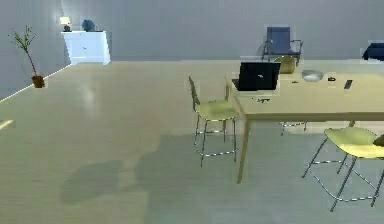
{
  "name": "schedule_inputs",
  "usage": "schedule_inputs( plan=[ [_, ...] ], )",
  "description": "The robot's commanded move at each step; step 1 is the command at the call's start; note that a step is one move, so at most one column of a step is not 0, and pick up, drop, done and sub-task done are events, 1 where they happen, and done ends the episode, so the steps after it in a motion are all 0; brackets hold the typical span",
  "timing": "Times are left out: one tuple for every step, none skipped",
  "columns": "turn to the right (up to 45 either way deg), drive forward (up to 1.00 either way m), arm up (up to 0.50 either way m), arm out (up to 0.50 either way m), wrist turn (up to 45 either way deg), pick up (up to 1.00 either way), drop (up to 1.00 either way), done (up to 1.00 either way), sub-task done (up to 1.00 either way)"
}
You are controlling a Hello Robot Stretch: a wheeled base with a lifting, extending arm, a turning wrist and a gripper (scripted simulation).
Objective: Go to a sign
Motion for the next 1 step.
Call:
schedule_inputs(
  plan=[
    [39.0,0.0,0.0,0.0,0.0,0.0,0.0,0.0,0.0]
  ],
)
